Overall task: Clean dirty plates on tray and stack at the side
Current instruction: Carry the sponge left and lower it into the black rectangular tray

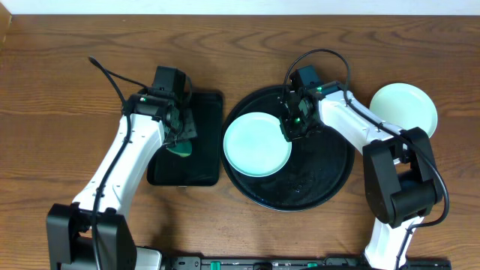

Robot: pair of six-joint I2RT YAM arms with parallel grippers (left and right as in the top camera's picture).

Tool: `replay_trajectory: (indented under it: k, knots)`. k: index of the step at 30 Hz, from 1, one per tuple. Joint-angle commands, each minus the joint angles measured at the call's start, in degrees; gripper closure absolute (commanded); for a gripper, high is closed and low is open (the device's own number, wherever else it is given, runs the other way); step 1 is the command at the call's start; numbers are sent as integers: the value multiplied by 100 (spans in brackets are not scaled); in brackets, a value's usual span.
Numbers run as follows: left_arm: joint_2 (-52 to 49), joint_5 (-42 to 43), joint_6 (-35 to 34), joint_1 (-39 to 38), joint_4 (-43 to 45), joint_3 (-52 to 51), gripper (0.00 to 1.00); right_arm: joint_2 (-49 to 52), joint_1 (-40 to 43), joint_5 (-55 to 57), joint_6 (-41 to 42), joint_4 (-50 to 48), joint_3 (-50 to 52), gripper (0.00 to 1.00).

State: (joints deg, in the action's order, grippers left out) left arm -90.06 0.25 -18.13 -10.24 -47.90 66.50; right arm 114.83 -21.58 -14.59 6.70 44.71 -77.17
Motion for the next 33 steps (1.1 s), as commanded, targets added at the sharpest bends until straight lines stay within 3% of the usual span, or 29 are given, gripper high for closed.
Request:
replay_trajectory:
  k: [1, 18, 33]
  knots:
    - [-105, -140, 125, 44, 219, -378, 92, 81, -26, -72, -103, -11, 4, 90]
    - [-131, -144, 164, 70, 1480, -1598, 92, 81, -26, -72, -101, -9, 4, 89]
    - [-136, -396, 160, 70, 1504, -1641, 92, 81, -26, -72, -101, -11, 4, 89]
